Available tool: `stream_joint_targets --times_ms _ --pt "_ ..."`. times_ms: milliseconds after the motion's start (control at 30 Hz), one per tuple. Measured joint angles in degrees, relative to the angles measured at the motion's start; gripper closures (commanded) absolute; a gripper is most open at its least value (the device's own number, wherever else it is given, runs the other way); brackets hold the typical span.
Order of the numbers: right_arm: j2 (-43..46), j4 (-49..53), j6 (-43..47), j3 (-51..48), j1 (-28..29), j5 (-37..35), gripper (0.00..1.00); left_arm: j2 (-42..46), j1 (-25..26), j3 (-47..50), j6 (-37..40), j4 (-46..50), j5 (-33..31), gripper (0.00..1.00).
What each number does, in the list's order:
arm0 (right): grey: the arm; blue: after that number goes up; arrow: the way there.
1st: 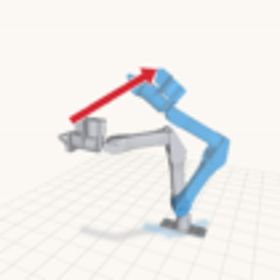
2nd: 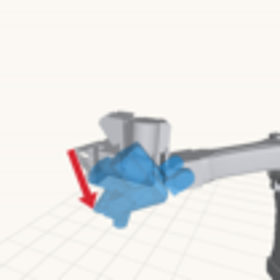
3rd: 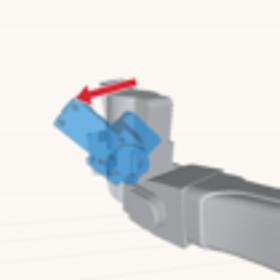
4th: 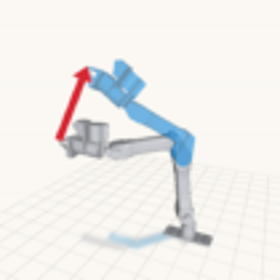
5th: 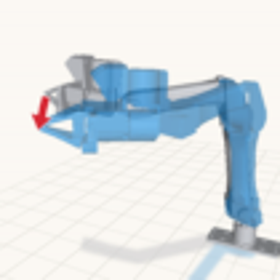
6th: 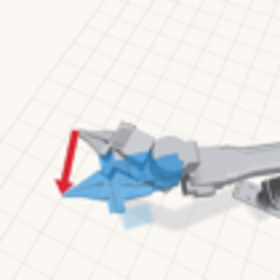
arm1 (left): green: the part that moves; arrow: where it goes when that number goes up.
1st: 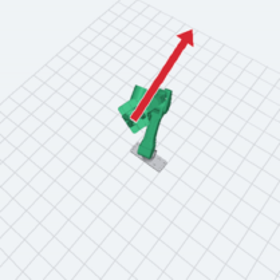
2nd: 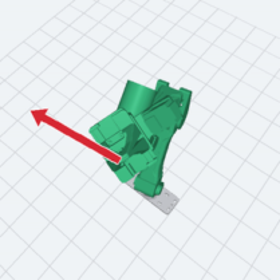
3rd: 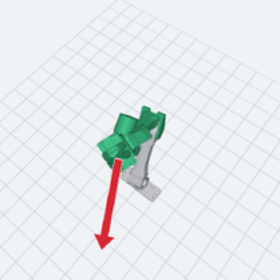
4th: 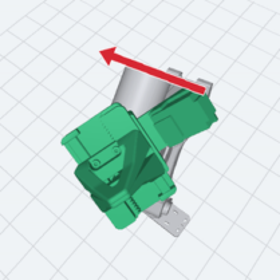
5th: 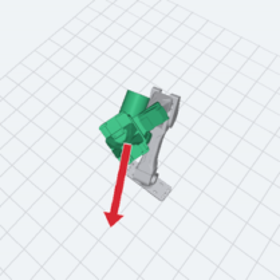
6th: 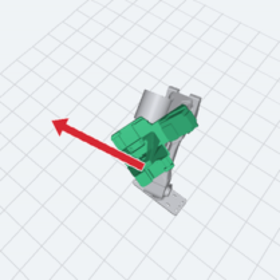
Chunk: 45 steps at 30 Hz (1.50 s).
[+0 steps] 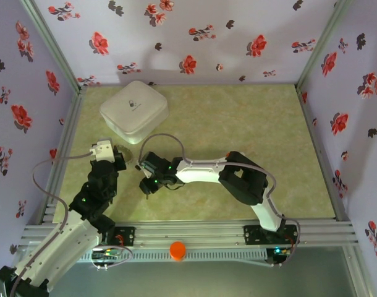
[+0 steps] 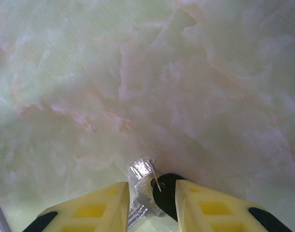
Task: Put the keys on the keyring
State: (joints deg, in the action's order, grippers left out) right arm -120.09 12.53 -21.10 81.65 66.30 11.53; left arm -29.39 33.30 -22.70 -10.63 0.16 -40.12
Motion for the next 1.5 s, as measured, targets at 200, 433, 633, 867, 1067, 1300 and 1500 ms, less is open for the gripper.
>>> stream_joint_targets --times_ms 200,433,633,867,1067,1300,1500 --pt "-0.9 0.4 -0.5 1.1 0.0 -0.2 0.77 0.0 0.0 0.0 0.0 0.3 0.0 1.00" --pt "-2.4 0.9 -0.4 2.4 -0.1 -0.3 0.84 0.2 0.0 0.3 0.0 0.5 0.0 1.00" --pt "-2.7 1.2 0.0 3.5 -0.3 -0.3 0.97 0.2 0.0 0.3 0.0 0.6 0.0 1.00" --pt "-2.7 1.3 0.1 3.5 -0.3 0.4 1.00 0.5 0.0 0.3 0.0 0.6 0.0 1.00" --pt "-2.7 1.4 0.4 3.5 -0.3 0.9 1.00 0.5 0.0 0.3 0.0 0.6 0.0 1.00" --pt "2.2 5.0 2.1 -1.0 -1.0 -0.6 1.00 0.5 -0.1 0.3 0.0 0.6 0.3 1.00" --pt "11.1 10.2 3.5 -7.9 -2.2 -2.7 1.00 -0.8 -0.2 0.3 0.2 0.3 4.7 1.00"
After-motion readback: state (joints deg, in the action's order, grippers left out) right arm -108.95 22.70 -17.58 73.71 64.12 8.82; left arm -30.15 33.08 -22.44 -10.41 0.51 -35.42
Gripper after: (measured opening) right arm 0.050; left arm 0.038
